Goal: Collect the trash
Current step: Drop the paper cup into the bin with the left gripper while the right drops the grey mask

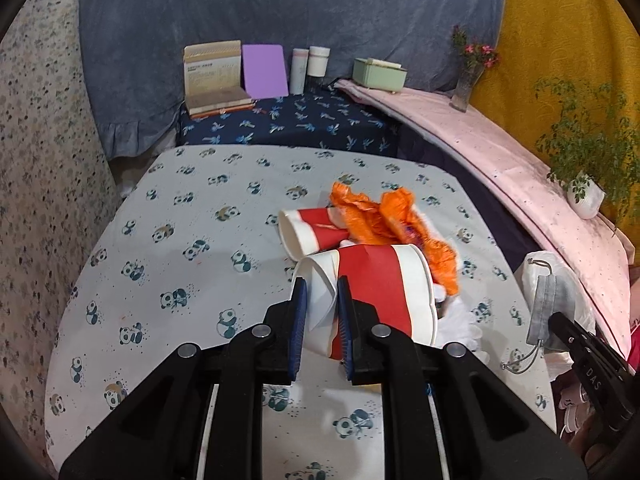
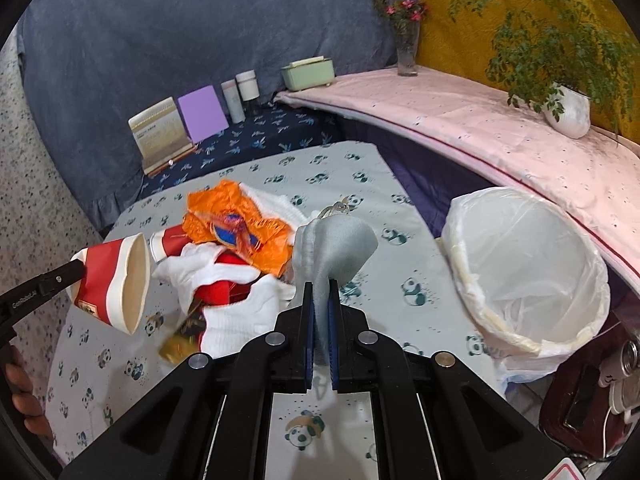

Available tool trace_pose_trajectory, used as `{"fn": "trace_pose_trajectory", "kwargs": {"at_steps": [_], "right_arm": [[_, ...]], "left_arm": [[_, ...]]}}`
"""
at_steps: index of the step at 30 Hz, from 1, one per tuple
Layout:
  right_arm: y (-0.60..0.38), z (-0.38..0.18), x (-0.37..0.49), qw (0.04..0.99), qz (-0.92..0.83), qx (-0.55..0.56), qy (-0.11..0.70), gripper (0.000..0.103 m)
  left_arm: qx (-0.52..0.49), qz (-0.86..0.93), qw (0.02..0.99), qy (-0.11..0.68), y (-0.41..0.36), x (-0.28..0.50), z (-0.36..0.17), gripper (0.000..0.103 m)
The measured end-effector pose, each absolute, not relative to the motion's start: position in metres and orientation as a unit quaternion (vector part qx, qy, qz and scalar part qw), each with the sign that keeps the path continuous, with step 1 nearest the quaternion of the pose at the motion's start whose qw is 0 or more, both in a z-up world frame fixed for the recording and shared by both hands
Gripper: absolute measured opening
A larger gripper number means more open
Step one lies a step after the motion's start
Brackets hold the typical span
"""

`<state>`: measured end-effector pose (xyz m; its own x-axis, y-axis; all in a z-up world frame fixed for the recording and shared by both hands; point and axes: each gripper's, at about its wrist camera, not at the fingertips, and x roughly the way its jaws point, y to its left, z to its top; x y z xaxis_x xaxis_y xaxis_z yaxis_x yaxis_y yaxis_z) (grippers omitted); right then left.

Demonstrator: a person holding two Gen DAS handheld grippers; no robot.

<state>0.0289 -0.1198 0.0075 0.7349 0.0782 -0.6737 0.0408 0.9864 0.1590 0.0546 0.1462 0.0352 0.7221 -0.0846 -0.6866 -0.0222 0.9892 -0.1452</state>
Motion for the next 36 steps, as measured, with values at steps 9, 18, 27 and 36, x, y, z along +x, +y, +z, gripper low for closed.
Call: {"fn": "trace_pose_trajectory", "kwargs": {"at_steps": [9,18,27,36], "right_arm": [[-0.161,0.017,0.015,0.934,-0.018,0.105,0.341,0.006],[-0.214,0.013,0.006,0.932,-0.067,0.13,0.332,0.006],[-0.274,0.003,-0.003,0.922,-0.124,0.157,0.33,0.006],[-0.318,-0.006,-0.009,0.913,-0.164,0.18,0.329,0.006]], "left_arm": [[-0.053,-0.059,0.932,0.353,0.099,0.05,0.06,0.015],[-0.018,-0.136,0.925,0.354,0.012,0.066,0.064,0.015],[0.024,-0.22,0.903,0.367,-0.096,0.084,0.048,0.015],[0.047,-0.27,0.881,0.385,-0.18,0.106,0.026,0.016]]}}
